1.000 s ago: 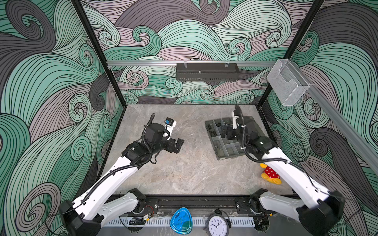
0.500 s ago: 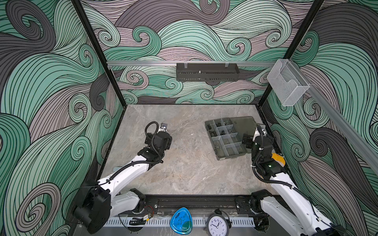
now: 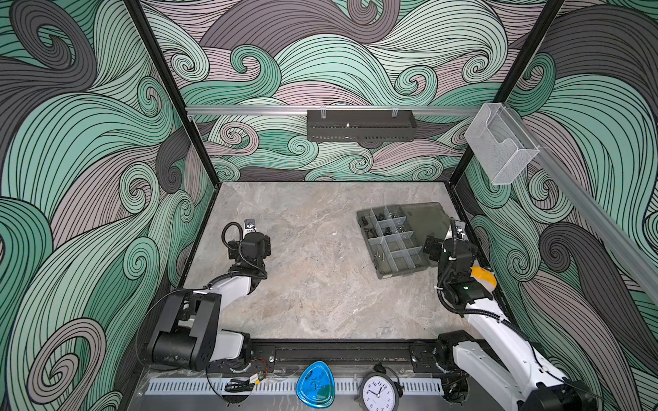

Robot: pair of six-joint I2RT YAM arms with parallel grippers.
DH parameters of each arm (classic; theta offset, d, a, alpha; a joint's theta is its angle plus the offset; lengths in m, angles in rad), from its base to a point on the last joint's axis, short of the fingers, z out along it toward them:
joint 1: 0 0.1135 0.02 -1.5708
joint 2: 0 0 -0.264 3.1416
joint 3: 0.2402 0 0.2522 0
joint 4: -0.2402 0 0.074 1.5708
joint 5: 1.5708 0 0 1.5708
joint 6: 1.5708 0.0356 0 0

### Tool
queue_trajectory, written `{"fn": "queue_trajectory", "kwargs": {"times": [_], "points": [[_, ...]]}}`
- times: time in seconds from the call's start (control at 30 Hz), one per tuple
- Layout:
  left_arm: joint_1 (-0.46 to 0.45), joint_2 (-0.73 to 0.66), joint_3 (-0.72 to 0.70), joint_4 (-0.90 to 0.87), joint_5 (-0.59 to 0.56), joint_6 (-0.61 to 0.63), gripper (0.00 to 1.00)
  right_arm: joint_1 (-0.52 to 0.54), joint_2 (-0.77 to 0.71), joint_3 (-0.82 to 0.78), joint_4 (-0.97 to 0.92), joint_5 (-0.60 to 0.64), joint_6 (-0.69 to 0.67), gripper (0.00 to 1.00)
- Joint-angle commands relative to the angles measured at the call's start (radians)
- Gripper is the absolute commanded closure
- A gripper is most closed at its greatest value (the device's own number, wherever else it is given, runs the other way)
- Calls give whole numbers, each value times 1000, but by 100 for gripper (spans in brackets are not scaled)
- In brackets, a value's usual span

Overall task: Sort the screws and nuts into containers
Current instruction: Reset both arms

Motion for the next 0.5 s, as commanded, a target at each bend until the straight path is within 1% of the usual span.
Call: {"fn": "queue_trajectory", "kwargs": {"times": [0.0,0.03,0.1,0.2,0.23,0.33,0.4,0.47], "points": [[46,67,-41,273,148,13,1,-9,-28,-81,116,-34,-3,0],[66,105,-69,357,201,21,1,-10,-44,-106,147,-33,-25,0],[79,139,-89,415,242,24,1,-16,-78,-127,173,-32,-47,0],[81,121,-67,339,265,19,1,-37,-129,-175,245,-97,-87,0],[80,128,-58,332,265,22,1,-42,-140,-187,260,-100,-89,1],[84,126,-49,313,271,18,1,-55,-159,-212,291,-69,-104,0],[84,128,-44,305,271,17,1,-63,-147,-213,279,-61,-83,0],[94,137,-10,255,277,7,1,-66,-114,-234,312,-56,-86,0]]}}
